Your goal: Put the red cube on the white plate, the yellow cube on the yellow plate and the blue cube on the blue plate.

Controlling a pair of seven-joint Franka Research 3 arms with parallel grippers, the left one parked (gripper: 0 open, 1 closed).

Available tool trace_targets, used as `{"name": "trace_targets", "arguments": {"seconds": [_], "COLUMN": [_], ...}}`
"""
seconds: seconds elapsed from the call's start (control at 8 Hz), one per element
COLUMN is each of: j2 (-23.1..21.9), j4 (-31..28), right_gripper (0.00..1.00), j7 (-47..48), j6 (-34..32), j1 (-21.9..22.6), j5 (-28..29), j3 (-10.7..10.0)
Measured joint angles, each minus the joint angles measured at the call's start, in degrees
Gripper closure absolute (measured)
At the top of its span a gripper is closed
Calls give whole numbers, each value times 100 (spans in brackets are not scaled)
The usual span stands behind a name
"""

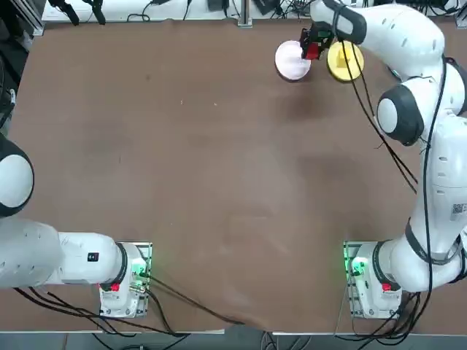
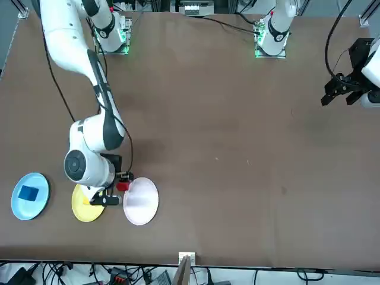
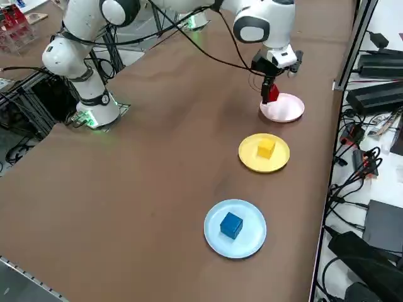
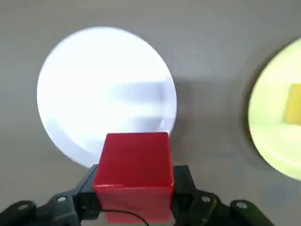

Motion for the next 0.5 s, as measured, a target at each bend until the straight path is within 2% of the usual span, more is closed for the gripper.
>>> {"name": "trace_targets", "arguments": {"seconds": [0.5], "j2": [404], "j4": [37], "right_gripper": [30], "j7": [221], "j6": [566], "j1": [184], "j5": [0], "j3": [16]}}
